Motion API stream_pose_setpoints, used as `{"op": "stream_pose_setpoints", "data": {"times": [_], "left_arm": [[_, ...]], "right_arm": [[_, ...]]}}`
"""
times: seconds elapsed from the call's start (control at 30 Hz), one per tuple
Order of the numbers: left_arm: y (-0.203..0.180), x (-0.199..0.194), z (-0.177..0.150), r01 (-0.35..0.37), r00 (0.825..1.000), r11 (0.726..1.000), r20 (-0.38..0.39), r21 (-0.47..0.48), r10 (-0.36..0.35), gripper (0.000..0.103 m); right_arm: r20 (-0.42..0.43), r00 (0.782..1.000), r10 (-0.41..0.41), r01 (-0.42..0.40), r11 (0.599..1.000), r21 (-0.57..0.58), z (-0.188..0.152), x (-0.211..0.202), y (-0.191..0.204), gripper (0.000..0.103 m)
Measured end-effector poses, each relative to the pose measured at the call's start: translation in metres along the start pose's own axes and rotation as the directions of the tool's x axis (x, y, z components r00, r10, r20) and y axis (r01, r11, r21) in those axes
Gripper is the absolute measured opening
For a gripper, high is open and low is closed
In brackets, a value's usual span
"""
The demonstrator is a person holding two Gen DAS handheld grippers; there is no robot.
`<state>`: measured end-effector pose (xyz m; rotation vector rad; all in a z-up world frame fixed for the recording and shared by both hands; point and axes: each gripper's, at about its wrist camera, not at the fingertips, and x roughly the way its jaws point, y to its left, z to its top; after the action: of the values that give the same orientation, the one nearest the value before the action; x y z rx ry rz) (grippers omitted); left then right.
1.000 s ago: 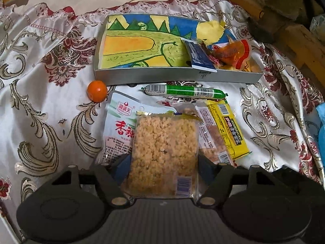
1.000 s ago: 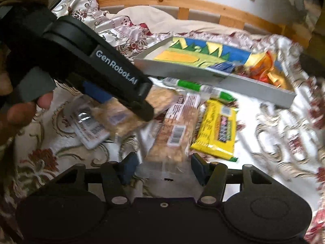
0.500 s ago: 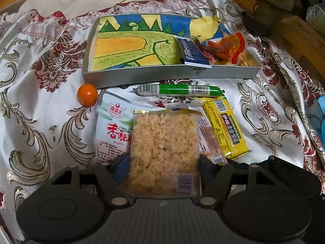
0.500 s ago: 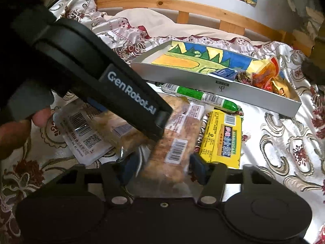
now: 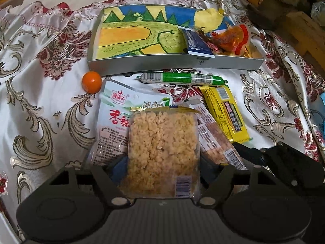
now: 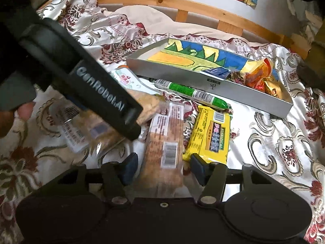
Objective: Organize snacks
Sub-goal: 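Lift both held snacks and carry them over the grey tray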
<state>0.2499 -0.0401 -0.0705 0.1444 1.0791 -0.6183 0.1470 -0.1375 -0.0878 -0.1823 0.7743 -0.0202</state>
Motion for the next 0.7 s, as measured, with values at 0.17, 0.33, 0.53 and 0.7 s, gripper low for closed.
{"op": "stream_pose_setpoints", "data": {"times": [0.17,0.33,0.53,0.7], "left_arm": [[-0.005,-0.002,-0.003,-0.03,1.0,0.999,0.01,0.025,0.029,0.073],[-0.001,-0.009,-0.006,-0.023,1.0,0.999,0.005,-0.026,0.023,0.072],[0.003,-0.025,-0.011,-0.005,0.999,0.995,0.038,-0.098,0.009,0.072],[-0.002,-0.047,-0.017,-0.008,0.995,0.991,0.095,-0.131,0.02,0.072]], "right_arm": [[0.006,1.0,-0.025,0.025,0.999,-0.041,-0.004,-0.003,0.006,0.041],[0.034,0.997,-0.072,0.075,0.988,-0.132,-0.01,-0.017,0.016,0.04],[0.091,0.99,-0.108,0.124,0.971,-0.205,-0.015,-0.04,0.024,0.04],[0.141,0.979,-0.15,0.18,0.956,-0.233,-0.02,-0.062,0.022,0.039]]}}
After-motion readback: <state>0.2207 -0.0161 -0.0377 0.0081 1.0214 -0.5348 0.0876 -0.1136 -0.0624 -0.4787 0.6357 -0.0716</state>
